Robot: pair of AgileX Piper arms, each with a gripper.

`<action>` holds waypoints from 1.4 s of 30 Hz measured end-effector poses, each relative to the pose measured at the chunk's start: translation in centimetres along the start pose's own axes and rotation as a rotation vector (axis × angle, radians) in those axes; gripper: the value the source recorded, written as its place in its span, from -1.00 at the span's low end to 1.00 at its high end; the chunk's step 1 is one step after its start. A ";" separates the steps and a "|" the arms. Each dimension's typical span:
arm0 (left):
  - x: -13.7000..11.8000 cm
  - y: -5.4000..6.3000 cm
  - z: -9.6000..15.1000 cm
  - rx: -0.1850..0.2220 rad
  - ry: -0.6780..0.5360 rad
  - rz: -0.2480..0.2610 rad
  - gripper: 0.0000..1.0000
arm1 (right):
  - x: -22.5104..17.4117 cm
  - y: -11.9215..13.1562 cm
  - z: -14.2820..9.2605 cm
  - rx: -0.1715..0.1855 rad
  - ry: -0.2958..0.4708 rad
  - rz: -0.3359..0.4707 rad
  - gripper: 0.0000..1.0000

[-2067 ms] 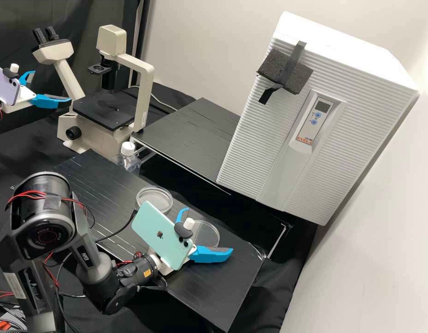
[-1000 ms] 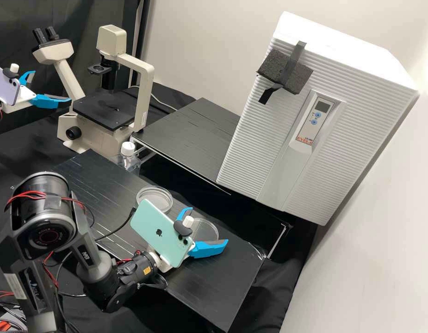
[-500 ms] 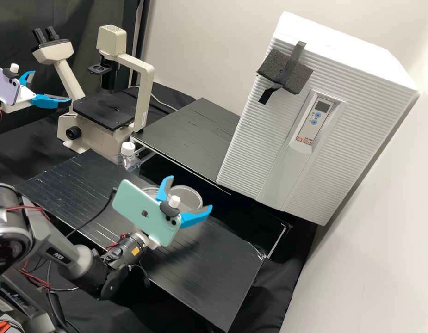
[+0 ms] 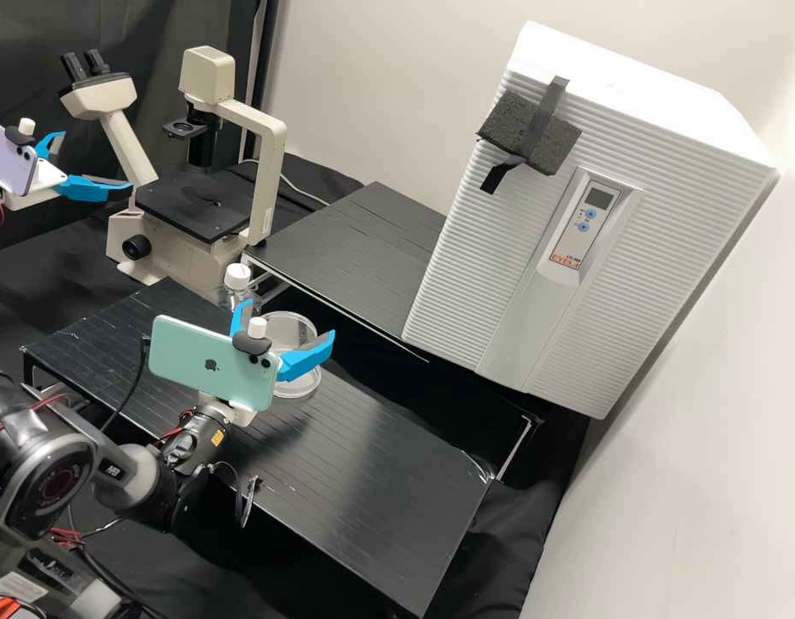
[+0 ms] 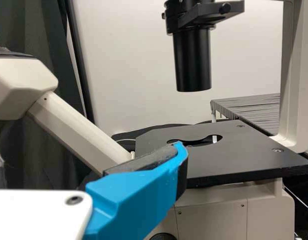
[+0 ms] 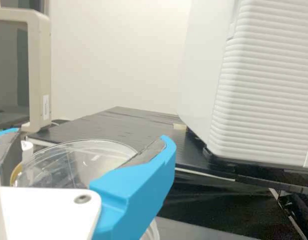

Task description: Close the petri dish lid.

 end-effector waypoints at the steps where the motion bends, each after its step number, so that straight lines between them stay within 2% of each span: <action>1: 0.0 0.0 0.0 0.000 0.000 0.000 1.00 | -0.1 -0.1 0.0 -0.005 -0.003 -0.003 -1.00; 8: 0.0 0.0 0.0 0.000 0.000 0.000 1.00 | -0.1 -1.0 0.0 -0.059 -0.017 -0.035 -1.00; 18: 0.0 0.0 0.0 0.000 0.000 0.000 1.00 | 0.1 -1.7 0.6 -0.104 -0.070 -0.052 -1.00; 34: 0.0 0.0 0.0 0.000 0.000 0.000 1.00 | 0.2 -1.9 0.9 -0.111 -0.087 -0.065 -1.00; 42: 0.0 0.0 0.0 0.000 0.000 0.000 1.00 | 0.2 -1.6 1.6 -0.114 -0.124 -0.048 -1.00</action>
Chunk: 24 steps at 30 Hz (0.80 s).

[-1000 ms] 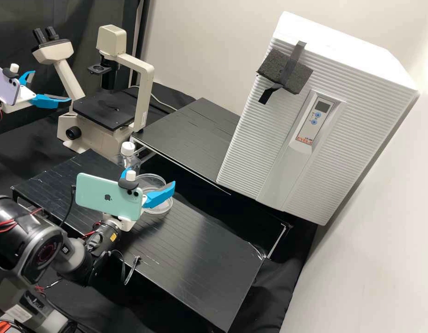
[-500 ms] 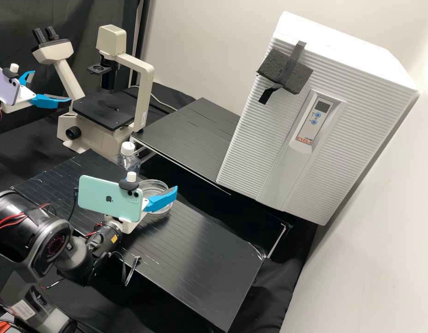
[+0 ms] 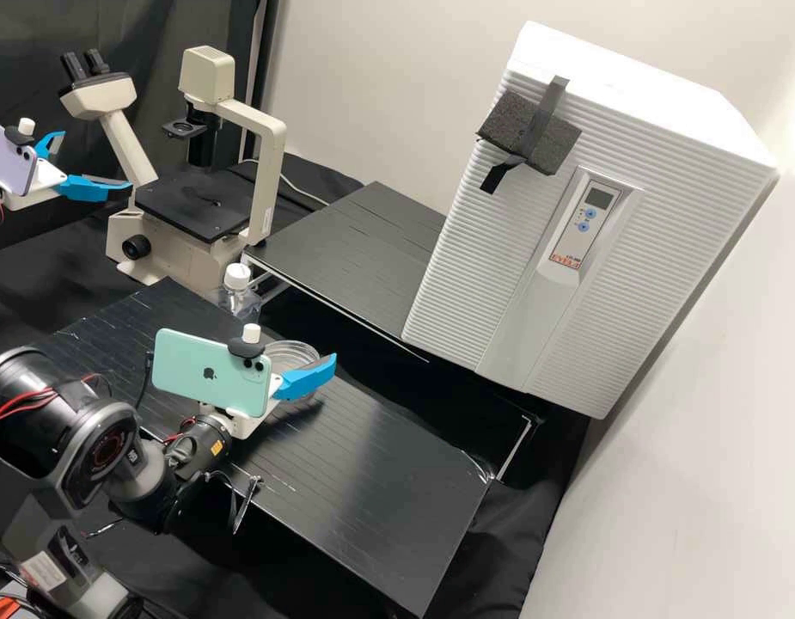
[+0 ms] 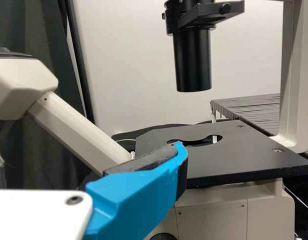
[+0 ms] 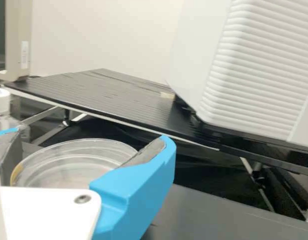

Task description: Close the petri dish lid.

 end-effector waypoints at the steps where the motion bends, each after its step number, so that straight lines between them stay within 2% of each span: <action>1: 0.0 0.0 0.0 0.000 0.000 0.000 1.00 | 0.0 0.0 0.1 0.000 -0.004 0.003 -1.00; 5: 0.0 0.0 0.0 0.000 0.000 0.000 1.00 | 0.0 0.1 0.2 0.000 -0.011 0.006 -1.00; 6: 0.0 0.0 0.0 0.000 0.000 0.000 1.00 | 0.0 0.1 0.3 0.000 -0.014 0.006 1.00; 24: 0.0 0.0 0.0 0.000 0.000 0.000 1.00 | 0.1 0.0 0.6 0.001 -0.026 0.007 1.00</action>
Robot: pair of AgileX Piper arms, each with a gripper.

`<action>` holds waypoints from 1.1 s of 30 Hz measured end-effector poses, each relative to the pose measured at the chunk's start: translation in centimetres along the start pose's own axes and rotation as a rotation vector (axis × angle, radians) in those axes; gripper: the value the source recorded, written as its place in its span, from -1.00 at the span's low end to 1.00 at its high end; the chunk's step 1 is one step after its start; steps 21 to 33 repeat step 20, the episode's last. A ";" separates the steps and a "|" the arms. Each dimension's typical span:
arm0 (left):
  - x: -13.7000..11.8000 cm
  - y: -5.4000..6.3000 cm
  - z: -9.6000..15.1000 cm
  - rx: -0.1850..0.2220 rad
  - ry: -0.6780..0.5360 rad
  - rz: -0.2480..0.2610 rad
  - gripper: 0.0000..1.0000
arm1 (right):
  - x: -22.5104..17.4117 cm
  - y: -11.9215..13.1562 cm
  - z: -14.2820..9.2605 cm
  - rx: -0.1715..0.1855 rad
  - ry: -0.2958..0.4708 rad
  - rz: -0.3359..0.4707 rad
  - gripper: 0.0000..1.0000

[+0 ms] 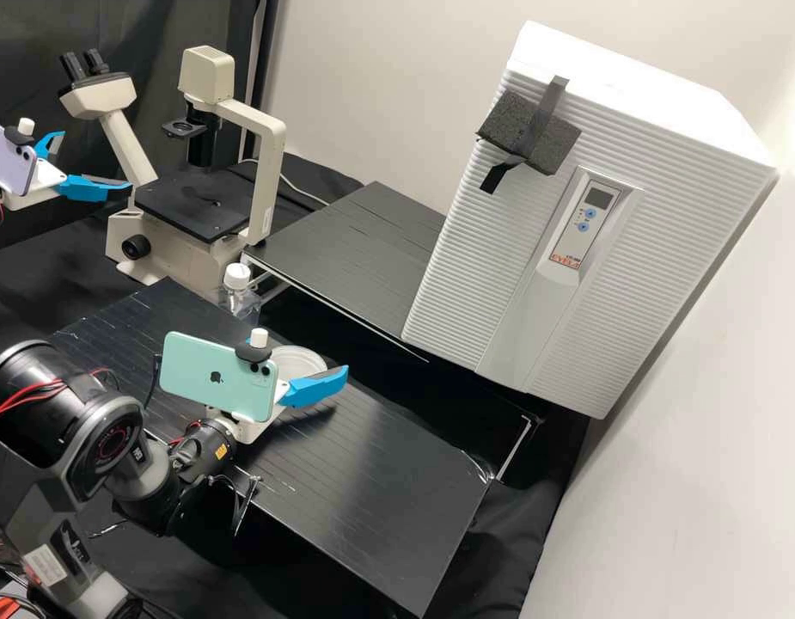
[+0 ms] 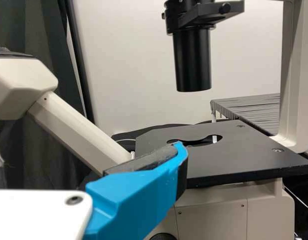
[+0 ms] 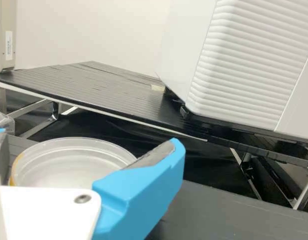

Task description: Close the petri dish lid.

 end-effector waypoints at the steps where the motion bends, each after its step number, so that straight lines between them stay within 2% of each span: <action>1: 0.0 0.0 0.0 0.000 0.000 0.000 1.00 | 0.0 0.0 0.0 0.000 0.000 0.000 1.00; 6: 0.0 0.0 0.0 0.000 0.000 0.000 1.00 | -0.1 0.4 0.0 0.000 0.001 0.021 1.00; 10: 0.0 0.0 0.0 0.000 0.000 0.000 1.00 | -0.9 1.3 -0.2 0.058 0.012 0.076 1.00; 11: 0.0 0.0 0.0 0.000 0.000 0.000 1.00 | -1.2 1.7 -0.4 0.092 0.022 0.098 1.00; 15: 0.0 0.0 0.0 0.000 0.000 0.000 1.00 | -2.1 3.2 -0.9 0.184 0.058 0.189 1.00; 20: 0.0 0.0 0.0 0.000 0.000 0.000 1.00 | -2.9 4.7 -0.7 0.332 0.075 0.278 1.00; 33: 0.0 0.0 0.0 0.000 0.000 0.000 1.00 | -2.9 4.7 -0.7 0.332 0.075 0.278 1.00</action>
